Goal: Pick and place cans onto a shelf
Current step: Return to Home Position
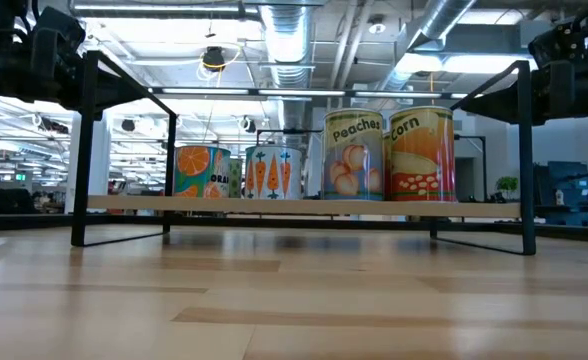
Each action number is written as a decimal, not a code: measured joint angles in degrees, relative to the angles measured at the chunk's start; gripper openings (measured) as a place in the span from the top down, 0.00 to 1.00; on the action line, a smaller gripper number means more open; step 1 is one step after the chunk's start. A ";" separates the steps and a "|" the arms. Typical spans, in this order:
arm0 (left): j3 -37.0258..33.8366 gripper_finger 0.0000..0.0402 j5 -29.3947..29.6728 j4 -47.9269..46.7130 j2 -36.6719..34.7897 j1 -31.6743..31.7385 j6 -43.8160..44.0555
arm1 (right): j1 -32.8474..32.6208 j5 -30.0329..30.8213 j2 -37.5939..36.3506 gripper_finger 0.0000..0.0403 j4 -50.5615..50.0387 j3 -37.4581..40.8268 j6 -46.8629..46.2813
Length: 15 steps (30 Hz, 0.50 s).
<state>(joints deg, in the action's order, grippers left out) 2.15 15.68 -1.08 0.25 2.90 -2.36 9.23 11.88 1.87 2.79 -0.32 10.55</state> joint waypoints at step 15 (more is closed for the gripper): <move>-0.02 1.00 -0.02 0.00 0.00 0.00 -0.27 | 0.00 0.00 0.00 0.94 -0.04 0.02 0.00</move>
<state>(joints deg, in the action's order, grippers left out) 2.13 15.66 -1.08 0.25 2.90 -2.63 9.23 11.88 1.87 2.74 -0.30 10.55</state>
